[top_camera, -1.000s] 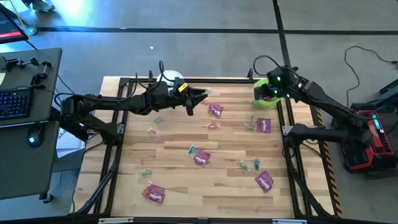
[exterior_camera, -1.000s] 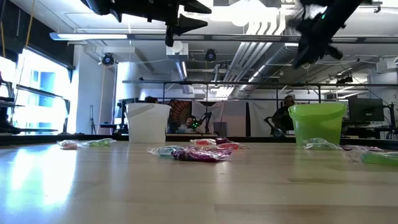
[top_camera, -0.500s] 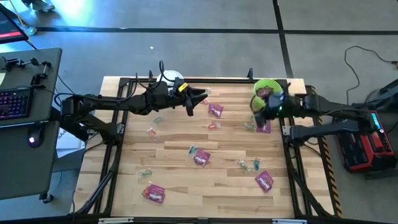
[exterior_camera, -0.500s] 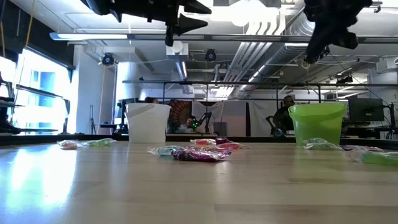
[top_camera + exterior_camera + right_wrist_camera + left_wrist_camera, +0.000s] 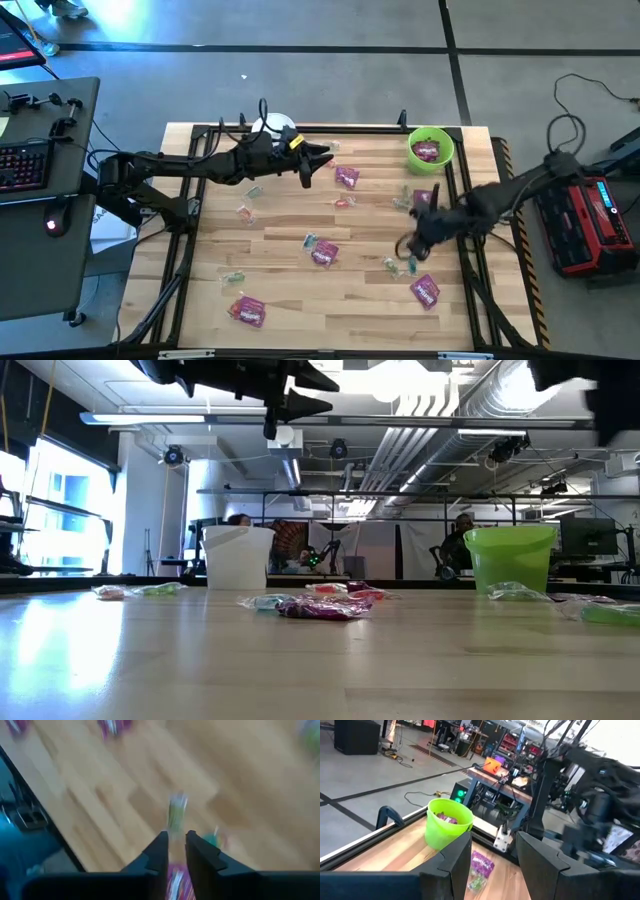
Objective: Sort candy by brand, put in halloween buckets
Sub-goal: Put the violet candy into the green bucket
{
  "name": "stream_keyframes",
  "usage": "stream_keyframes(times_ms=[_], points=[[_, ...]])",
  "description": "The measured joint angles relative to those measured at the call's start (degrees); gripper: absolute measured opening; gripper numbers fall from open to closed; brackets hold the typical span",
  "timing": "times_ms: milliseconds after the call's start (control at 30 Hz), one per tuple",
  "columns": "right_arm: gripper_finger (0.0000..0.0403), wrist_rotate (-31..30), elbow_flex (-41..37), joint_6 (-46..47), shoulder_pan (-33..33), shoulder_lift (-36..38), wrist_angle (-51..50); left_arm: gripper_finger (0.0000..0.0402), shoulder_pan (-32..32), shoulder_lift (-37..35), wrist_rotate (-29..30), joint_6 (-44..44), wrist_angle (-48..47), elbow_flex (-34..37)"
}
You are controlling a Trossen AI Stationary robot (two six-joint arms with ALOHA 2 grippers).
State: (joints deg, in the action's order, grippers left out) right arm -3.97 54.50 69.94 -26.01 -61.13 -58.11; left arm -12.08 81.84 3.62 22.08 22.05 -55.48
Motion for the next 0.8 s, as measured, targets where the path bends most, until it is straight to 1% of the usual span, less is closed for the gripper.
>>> stream_keyframes(times_ms=[167,233,300,400,567,667,800], points=[[0.0125,6.1,0.0,8.07,-6.65,-7.73,0.19,0.0149,0.0,0.0,-0.03,-0.79,-1.47,0.01],[0.0146,8.57,-0.02,9.54,-8.56,-11.17,0.39,0.0149,0.0,0.0,-0.03,-0.83,-1.85,0.0],[0.0158,10.55,-0.02,11.32,-9.86,-14.49,0.5,0.0149,0.0,0.0,-0.03,-1.26,-1.82,0.01],[0.0162,14.91,-0.02,13.39,-10.94,-19.01,2.58,0.0149,0.0,0.0,-0.04,-1.37,-1.78,0.0],[0.0163,14.68,-0.02,16.34,-12.13,-24.67,7.29,0.0149,0.0,0.0,-0.03,-1.79,-1.75,0.0],[0.0163,14.56,-0.02,17.45,-12.56,-27.52,7.09,0.0149,0.0,0.0,-0.04,-1.79,-1.74,0.02],[0.0163,14.62,-0.02,16.48,-13.31,-31.04,7.14,0.0149,0.0,0.0,-0.04,-1.8,-1.75,0.0]])
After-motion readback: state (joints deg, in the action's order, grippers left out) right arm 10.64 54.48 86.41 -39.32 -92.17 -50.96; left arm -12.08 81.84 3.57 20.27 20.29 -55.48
